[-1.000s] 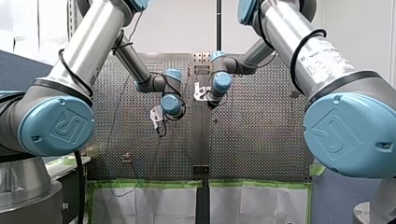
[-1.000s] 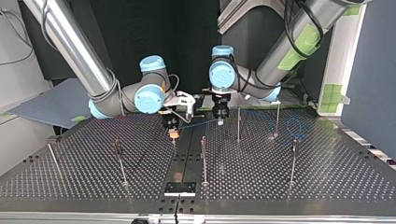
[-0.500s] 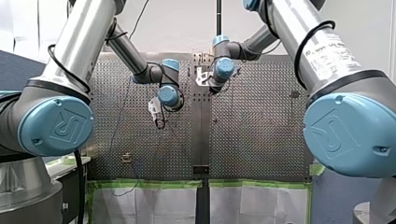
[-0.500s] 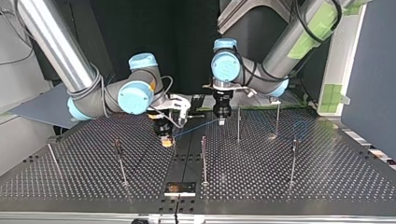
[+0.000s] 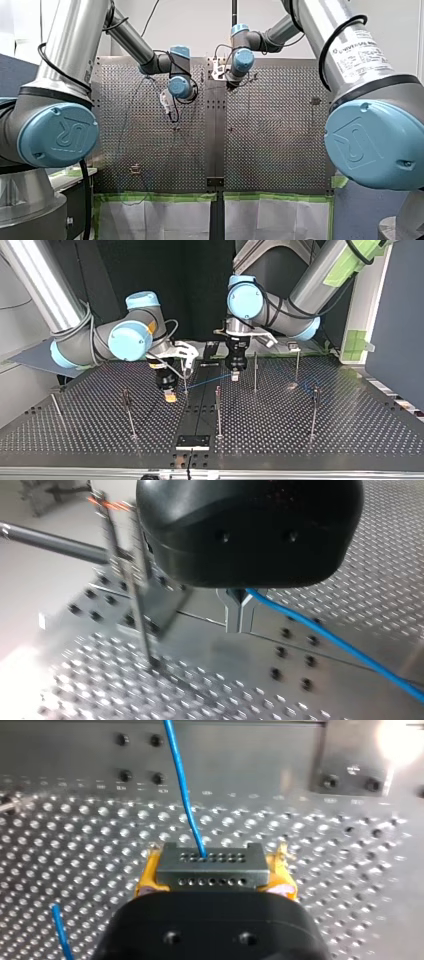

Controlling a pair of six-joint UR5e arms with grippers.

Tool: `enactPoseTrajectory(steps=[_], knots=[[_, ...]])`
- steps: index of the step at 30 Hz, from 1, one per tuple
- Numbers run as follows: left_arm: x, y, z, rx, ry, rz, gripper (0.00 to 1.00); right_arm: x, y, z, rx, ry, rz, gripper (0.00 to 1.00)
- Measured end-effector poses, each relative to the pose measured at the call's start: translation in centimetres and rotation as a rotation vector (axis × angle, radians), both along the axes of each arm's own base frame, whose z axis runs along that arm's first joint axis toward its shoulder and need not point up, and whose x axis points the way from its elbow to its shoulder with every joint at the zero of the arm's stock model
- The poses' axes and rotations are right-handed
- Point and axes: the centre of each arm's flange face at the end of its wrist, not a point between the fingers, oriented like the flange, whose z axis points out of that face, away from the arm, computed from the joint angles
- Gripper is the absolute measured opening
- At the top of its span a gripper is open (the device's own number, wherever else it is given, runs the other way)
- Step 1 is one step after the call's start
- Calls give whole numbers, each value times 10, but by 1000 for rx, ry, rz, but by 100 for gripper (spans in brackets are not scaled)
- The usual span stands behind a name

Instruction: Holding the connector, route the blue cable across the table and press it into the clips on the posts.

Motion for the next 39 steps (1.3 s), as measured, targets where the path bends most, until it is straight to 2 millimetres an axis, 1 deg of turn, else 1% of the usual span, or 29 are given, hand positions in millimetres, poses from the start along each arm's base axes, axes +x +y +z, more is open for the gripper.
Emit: enactPoseTrajectory(steps=[6,11,15,20,27,33,39], knots=[[-10,-1,25,-17,-39,-9,0,-6,8,21,-17,-13,0,0],[-17,-1,40,-26,-59,-15,0,-9,12,31,-23,-17,1,0],[-19,-1,45,-32,-69,-21,0,-11,16,40,-28,-22,0,0],[-20,-3,51,-38,-85,-50,0,-13,18,46,-33,-25,1,0],[-16,-5,57,-60,-118,-69,0,-16,22,56,-47,-31,2,0],[-8,0,64,-79,-143,-62,0,-14,25,57,-53,-28,11,0],[-3,5,63,-79,-146,-58,0,-9,27,56,-58,-22,38,0]])
